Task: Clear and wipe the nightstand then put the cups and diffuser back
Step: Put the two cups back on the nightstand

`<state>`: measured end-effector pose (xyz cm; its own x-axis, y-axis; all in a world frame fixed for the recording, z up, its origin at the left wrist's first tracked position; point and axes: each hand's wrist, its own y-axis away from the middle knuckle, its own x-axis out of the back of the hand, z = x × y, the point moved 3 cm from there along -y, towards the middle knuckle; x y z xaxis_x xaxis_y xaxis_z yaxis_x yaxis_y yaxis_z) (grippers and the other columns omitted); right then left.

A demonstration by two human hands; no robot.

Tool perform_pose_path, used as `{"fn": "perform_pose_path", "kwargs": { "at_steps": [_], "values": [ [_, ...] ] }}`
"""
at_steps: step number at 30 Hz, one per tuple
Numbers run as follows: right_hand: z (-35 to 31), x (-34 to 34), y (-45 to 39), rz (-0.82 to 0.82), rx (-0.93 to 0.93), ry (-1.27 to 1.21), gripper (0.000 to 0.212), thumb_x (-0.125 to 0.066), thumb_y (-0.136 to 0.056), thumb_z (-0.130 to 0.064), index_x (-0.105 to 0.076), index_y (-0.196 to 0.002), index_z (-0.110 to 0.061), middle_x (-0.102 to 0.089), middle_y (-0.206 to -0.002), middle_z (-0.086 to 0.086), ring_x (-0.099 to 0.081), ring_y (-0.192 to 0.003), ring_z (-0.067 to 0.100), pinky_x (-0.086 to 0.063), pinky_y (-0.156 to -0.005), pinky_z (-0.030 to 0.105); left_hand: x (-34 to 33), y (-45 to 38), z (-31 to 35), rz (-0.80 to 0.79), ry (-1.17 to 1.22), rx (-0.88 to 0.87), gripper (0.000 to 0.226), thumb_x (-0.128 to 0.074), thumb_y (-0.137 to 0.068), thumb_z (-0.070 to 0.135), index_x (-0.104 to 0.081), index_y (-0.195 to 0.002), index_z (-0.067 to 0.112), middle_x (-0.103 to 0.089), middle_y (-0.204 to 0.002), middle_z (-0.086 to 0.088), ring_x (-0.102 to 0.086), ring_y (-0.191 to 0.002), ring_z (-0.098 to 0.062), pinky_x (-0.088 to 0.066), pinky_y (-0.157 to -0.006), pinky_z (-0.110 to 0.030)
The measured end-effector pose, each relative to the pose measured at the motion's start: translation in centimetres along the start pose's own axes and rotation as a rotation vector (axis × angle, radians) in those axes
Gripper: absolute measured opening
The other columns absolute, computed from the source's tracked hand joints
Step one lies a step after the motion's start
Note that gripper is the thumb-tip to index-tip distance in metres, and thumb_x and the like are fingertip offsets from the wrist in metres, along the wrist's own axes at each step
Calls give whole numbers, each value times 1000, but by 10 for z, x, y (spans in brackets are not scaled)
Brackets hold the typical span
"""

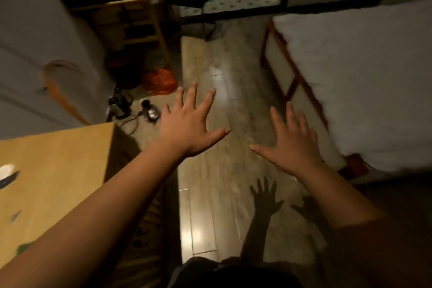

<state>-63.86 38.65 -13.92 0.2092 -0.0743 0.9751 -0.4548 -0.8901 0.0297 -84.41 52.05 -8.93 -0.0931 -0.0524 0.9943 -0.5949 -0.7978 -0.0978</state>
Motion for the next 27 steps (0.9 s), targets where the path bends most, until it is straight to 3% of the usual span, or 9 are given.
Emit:
{"fn": "perform_pose_path", "kwargs": {
  "at_steps": [7, 12, 18, 23, 27],
  "values": [
    [210, 50, 56, 54, -332, -22, 119, -20, -47, -105, 20, -142, -46, 25, -158, -7, 11, -146, 32, -10, -110, 63, -6, -59, 212, 30, 70, -351, 95, -14, -69, 93, 4, -148, 43, -1, -162, -7, -4, -147, -36, -25, -106, -66],
    [319, 81, 113, 146, -586, -15, 116, -18, -49, -105, 13, -144, -46, 14, -160, -3, 4, -147, 35, -16, -112, 64, -8, -74, 353, 3, 148, -595, 98, -17, -67, 93, 4, -148, 43, 2, -162, -6, -3, -147, -36, -22, -108, -64],
    [391, 107, 173, 243, -827, -21, 121, -15, -47, -104, 8, -147, -40, 8, -161, 2, 2, -147, 34, -15, -113, 60, -18, -86, 479, -12, 142, -840, 100, -16, -67, 95, 8, -148, 42, 7, -162, -5, 1, -147, -35, -19, -107, -67],
    [438, 117, 198, 287, -1013, -54, 119, -26, -51, -102, 9, -147, -42, 15, -161, -2, 4, -147, 30, -11, -111, 63, -26, -106, 574, -39, 167, -1022, 103, -10, -62, 97, 11, -147, 42, 10, -161, -4, 4, -147, -34, -17, -108, -67],
    [468, 124, 201, 290, -1131, -51, 118, -25, -50, -102, 14, -146, -45, 22, -159, -6, 9, -147, 28, -9, -111, 64, -33, -126, 635, -55, 186, -1146, 104, -9, -62, 98, 11, -148, 42, 11, -161, -4, 4, -147, -34, -17, -108, -66]
  ]
}}
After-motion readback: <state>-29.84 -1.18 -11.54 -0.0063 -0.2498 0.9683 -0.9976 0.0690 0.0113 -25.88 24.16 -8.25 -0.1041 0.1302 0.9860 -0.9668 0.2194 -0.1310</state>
